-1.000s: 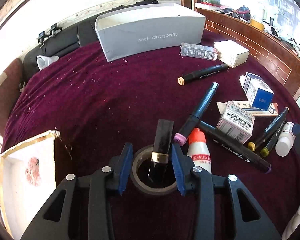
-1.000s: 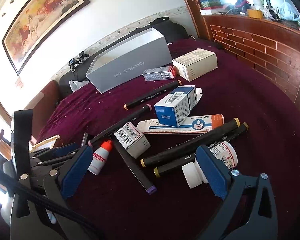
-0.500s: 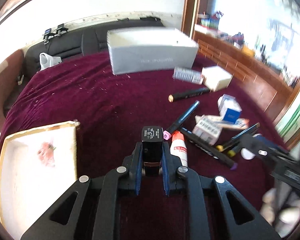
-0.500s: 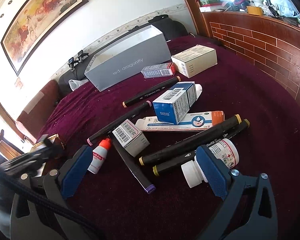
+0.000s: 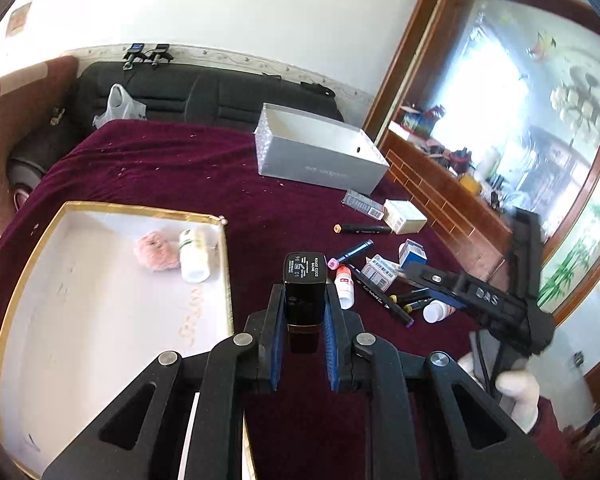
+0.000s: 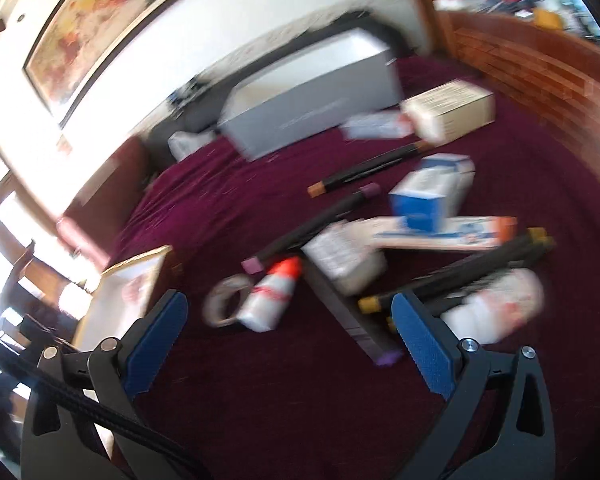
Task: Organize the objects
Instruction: 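Carry the lipstick to the tray while the right gripper grasps the black tape roll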
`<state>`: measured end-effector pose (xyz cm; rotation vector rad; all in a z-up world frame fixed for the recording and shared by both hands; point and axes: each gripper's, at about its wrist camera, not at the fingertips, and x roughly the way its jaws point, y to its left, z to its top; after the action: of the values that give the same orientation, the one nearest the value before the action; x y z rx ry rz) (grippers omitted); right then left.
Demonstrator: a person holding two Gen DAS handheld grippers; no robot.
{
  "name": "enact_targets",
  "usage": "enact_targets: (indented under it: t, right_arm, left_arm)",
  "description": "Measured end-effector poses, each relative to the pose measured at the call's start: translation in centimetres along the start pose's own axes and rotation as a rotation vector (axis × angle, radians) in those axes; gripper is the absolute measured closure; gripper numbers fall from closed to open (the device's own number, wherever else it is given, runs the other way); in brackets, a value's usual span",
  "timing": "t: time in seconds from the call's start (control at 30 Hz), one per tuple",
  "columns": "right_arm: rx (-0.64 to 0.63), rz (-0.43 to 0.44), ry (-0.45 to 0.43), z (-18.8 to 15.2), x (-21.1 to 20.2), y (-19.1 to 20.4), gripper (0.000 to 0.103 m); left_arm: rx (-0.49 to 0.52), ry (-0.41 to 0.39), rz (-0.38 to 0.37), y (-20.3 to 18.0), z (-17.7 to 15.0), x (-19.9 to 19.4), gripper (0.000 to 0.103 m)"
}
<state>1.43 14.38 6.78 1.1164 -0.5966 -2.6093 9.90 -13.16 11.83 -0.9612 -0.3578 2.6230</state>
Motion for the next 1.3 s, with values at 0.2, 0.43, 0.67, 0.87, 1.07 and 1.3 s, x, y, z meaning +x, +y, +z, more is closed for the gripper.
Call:
enact_targets:
  t: [0.2,0.43,0.67,0.87,1.07,1.3]
  right_arm:
    - [-0.176,0.036,0.189,0.5,6.2,5.9,0.007]
    - [-0.427,-0.147,0.268,-1.8,11.6,10.0,0.036]
    - [-0.458,-0.228,0.292,-2.3,14.2,9.4,0.068]
    - [-0.41,-0.186,0.294,-1.9,13.4,8.9,0.095]
    - [-0.345,-0.117,0.244,-1.5,10.2,9.5,0.095]
    - [-0.4,-0.018,0.191,-1.3,6.1,14.2,0.094]
  left_arm:
    - [-0.05,-0.021,-0.004,2.8,-0.9,-1.5,0.089]
    - [-0.086,-0.045,0.026,6.0,-1.5,-3.1,0.089]
    - [-0.12,-0.026,0.042,8.4,-1.9,-2.6,0.089]
    - [-0.137,-0.017,0.051,9.1,-2.1,-2.5,0.089]
    - [-0.145,-0.002,0.047,9.5,-2.2,-3.0,0.089]
    - [-0.129,0.036,0.102,11.0,-0.6,-3.4,0.089]
